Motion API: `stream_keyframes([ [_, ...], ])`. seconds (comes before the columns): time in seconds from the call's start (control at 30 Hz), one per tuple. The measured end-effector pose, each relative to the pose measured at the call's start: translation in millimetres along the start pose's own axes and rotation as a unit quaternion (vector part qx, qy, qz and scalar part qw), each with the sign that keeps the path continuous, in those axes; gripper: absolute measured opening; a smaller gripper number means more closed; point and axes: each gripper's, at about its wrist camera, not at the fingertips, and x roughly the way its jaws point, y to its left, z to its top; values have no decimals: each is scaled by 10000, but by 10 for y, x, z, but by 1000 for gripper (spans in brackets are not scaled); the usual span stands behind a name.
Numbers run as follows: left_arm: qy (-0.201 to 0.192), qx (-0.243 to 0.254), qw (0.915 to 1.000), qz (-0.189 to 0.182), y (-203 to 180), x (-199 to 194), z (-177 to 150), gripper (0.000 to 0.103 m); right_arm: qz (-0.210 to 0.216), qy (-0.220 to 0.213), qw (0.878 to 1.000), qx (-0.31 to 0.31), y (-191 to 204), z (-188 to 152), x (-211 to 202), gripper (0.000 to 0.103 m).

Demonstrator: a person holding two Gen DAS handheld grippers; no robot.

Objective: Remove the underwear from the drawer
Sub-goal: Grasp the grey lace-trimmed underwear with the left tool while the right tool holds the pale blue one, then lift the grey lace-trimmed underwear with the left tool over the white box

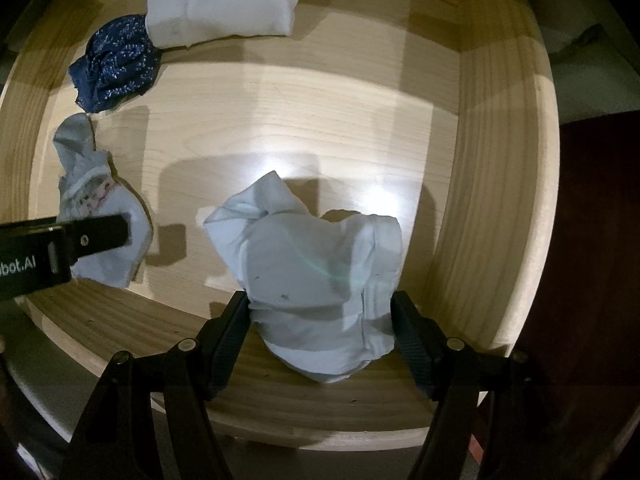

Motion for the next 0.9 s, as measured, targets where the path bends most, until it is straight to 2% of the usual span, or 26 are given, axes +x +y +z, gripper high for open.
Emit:
stream_keyframes([
  [0.1, -43, 176, 9998, 63, 10, -7, 8, 68, -3, 2, 10000, -5, 10, 8, 17, 69],
  [0.2, -95, 262, 9996, 55, 12, -42, 16, 56, -6, 7, 10000, -13, 15, 15, 22, 69],
  [0.27, -87, 321, 9994, -39, 4, -64, 21, 39, -13, 10, 10000, -18, 18, 23, 26, 69],
  [0.43, -224, 481, 9985, 150, -54, -118, -38, 30, -43, 27, 10000, -39, 29, 42, 39, 69],
  [0.57, -381, 554, 9973, 303, -58, -206, -104, 27, -45, 26, 10000, -39, 33, 45, 44, 69],
  [0.7, -635, 649, 9946, 513, -48, -340, -195, 26, -60, 33, 10000, -38, 37, 49, 54, 69],
  [0.9, -1076, 791, 9890, 638, -33, -627, -386, 26, -82, 44, 9999, -43, 39, 49, 63, 69],
])
